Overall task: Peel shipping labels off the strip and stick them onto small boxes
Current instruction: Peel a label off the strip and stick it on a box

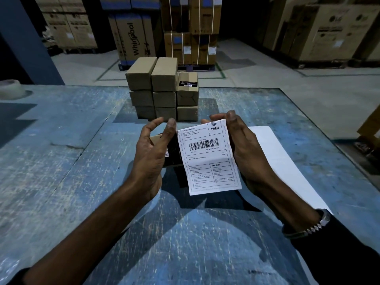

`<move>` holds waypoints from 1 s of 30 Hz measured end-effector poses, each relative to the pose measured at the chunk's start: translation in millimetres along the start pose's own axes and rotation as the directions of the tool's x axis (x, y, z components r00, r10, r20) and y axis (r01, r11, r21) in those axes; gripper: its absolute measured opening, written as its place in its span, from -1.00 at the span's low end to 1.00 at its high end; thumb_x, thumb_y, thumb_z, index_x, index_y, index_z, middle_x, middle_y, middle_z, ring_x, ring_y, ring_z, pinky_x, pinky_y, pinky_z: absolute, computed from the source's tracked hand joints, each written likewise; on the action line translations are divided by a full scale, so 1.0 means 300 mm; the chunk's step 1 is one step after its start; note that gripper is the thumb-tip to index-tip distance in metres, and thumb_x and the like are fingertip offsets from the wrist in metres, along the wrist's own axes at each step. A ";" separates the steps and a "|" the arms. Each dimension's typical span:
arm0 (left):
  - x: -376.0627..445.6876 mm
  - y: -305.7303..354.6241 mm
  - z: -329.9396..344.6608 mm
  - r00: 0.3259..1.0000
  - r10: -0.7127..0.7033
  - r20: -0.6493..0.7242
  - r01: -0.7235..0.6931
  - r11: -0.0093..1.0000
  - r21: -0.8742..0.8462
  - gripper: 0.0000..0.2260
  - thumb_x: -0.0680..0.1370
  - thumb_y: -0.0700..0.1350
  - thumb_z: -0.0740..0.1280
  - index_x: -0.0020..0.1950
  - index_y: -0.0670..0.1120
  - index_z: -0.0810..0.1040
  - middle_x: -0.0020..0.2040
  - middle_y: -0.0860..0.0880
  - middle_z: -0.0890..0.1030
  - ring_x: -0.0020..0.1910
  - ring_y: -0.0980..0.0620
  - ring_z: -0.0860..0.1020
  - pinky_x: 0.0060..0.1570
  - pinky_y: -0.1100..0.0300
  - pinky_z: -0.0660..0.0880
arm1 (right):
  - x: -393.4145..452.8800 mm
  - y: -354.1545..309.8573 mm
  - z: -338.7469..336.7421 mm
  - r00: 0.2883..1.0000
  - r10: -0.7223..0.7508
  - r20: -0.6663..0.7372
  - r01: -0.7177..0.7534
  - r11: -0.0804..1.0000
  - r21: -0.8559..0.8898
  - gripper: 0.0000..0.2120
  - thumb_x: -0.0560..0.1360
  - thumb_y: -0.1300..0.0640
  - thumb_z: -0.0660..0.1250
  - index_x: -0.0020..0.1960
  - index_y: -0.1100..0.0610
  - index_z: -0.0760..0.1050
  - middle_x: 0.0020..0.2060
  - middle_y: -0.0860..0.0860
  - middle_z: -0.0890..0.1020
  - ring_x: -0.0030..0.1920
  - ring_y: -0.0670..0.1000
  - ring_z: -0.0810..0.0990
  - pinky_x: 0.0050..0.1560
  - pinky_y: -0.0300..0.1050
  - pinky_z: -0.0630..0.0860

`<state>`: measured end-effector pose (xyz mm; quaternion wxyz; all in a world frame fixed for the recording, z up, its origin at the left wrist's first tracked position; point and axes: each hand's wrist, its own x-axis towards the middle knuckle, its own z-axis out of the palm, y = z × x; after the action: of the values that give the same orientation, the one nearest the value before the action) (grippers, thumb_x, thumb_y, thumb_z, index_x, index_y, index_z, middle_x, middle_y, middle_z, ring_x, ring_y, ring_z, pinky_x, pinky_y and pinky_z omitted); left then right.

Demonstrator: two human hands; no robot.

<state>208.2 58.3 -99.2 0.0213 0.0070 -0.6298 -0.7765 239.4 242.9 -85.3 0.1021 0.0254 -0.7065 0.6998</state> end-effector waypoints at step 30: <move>-0.047 0.017 -0.013 0.919 0.392 -0.048 -0.378 0.909 0.177 -0.30 0.27 0.30 0.67 0.30 0.16 0.50 0.31 -0.05 0.58 0.31 -0.09 0.61 0.11 -0.24 0.67 | -0.055 -0.010 0.026 0.985 -0.161 -0.068 0.144 0.967 -0.210 -0.74 0.74 -0.05 0.26 0.42 -0.11 0.47 -0.17 -0.23 0.69 -0.14 -0.28 0.63 -0.16 -0.42 0.47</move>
<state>222.6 54.0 -95.1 0.1995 -0.0834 -0.6791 -0.7014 255.2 233.3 -85.4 0.1877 0.0393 -0.7657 0.6139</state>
